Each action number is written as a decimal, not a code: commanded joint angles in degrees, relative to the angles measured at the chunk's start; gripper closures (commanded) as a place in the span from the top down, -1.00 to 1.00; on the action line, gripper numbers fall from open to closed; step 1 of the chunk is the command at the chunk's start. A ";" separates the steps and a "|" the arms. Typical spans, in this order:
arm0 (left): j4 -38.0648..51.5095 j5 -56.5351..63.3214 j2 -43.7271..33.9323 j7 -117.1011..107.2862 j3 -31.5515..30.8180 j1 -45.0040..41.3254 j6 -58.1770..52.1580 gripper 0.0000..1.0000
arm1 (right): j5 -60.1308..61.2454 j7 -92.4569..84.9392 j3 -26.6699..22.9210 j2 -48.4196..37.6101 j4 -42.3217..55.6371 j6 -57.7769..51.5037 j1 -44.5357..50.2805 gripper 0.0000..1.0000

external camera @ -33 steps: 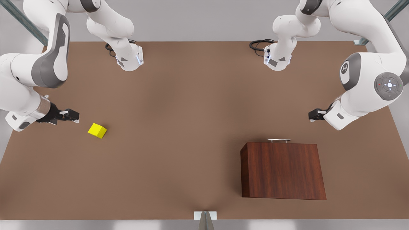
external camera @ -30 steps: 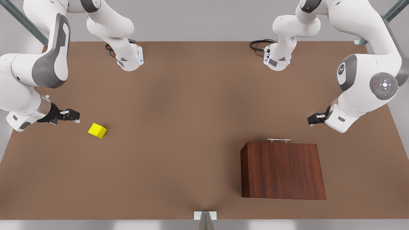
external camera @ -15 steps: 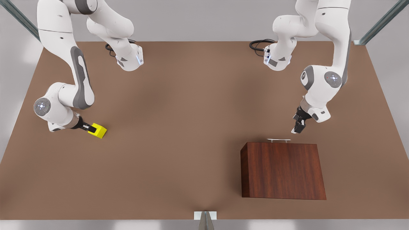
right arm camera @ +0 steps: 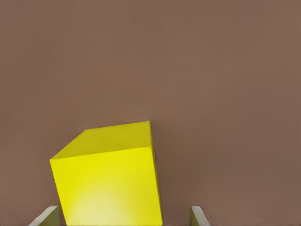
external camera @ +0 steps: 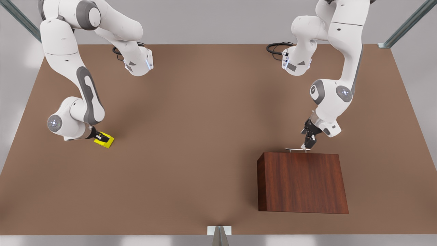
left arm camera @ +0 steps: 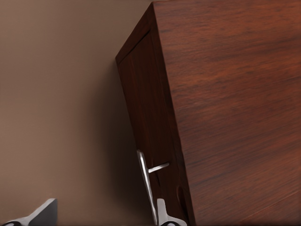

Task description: Open the drawer with left arm, place the square in the middle with right arm, and place the square in the drawer with left arm

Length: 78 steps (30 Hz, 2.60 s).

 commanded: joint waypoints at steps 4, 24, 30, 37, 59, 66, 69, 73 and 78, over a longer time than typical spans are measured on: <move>0.26 -1.90 1.63 -0.01 0.00 0.19 1.97 1.00 | 0.09 -0.53 0.00 1.17 0.10 1.07 -0.02 1.00; -0.18 -3.31 3.57 -0.09 -2.11 0.10 2.15 1.00 | 0.00 -2.02 0.09 2.84 1.24 1.07 0.42 0.39; -2.11 -3.39 1.72 -0.10 -2.11 0.10 0.48 1.00 | 0.00 -2.02 0.09 2.76 1.59 1.07 0.51 0.38; -6.15 -3.57 -2.14 -0.10 -2.02 0.10 -0.93 1.00 | 0.27 4.65 3.60 -3.39 2.21 -4.37 2.53 0.39; -7.83 -2.87 -20.16 -5.98 -1.85 -3.42 -11.47 1.00 | 1.67 76.20 8.97 3.02 9.42 9.07 53.07 0.40; 20.47 13.48 -2.50 17.74 -1.05 -6.49 -33.70 1.00 | 1.67 80.51 9.76 8.91 14.69 9.16 56.41 1.00; 36.38 13.57 5.85 35.23 -0.26 -7.72 -50.05 1.00 | 1.67 80.51 9.76 7.94 14.69 8.81 56.41 1.00; 45.17 13.57 11.21 42.79 -1.58 -11.94 -52.25 1.00 | 0.88 70.94 9.67 -11.12 13.90 1.69 45.52 1.00; 47.37 13.48 15.61 59.31 -1.67 -23.28 -53.66 1.00 | 0.53 10.67 3.00 -17.19 21.99 -26.60 24.33 1.00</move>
